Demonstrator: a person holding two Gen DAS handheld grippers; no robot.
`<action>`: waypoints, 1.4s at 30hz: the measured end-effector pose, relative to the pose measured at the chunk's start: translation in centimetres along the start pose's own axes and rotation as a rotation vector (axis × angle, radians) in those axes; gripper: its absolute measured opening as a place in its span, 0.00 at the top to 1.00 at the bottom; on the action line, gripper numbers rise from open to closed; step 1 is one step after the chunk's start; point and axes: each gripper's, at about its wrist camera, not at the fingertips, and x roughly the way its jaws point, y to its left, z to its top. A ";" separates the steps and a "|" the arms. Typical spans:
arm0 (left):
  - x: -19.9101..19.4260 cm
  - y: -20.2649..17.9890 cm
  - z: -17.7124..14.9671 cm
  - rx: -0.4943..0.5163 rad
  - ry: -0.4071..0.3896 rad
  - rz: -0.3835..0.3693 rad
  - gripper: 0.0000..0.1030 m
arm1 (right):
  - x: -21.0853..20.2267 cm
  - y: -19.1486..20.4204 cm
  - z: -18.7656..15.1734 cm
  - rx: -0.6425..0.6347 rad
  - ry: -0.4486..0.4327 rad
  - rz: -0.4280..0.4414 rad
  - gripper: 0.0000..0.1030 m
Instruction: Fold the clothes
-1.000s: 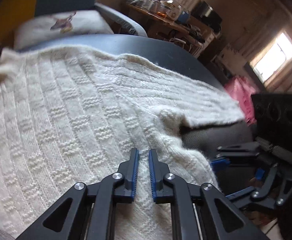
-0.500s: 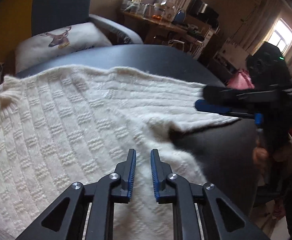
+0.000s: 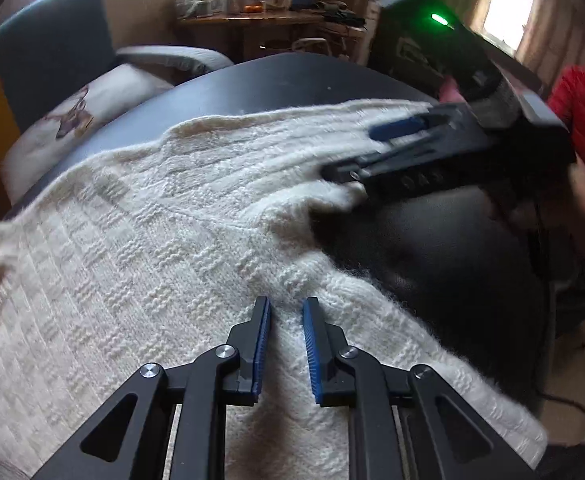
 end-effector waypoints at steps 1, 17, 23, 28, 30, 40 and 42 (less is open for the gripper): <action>-0.2 0.5 0.0 -0.049 -0.005 -0.023 0.84 | -0.4 -0.8 -0.1 0.020 -0.008 -0.001 0.23; -5.1 13.7 -2.0 -0.523 -0.140 -0.016 0.83 | -2.7 -16.6 -4.7 0.271 -0.009 -0.203 0.20; -6.8 19.4 -2.0 -0.572 -0.171 0.090 0.83 | -3.8 -12.7 -1.9 0.215 -0.059 -0.188 0.20; -8.7 21.5 -2.1 -0.545 -0.194 0.160 0.83 | -4.3 -0.8 2.4 -0.039 -0.149 0.150 0.20; -9.1 22.8 -2.4 -0.567 -0.191 0.150 0.83 | -3.7 5.1 3.7 -0.174 -0.145 0.270 0.20; -5.2 28.1 1.0 -0.619 -0.124 -0.029 0.69 | 4.2 16.6 5.3 -0.340 -0.015 0.327 0.20; -4.2 29.5 1.0 -0.654 -0.116 -0.114 0.67 | 4.7 16.3 5.1 -0.320 -0.024 0.338 0.19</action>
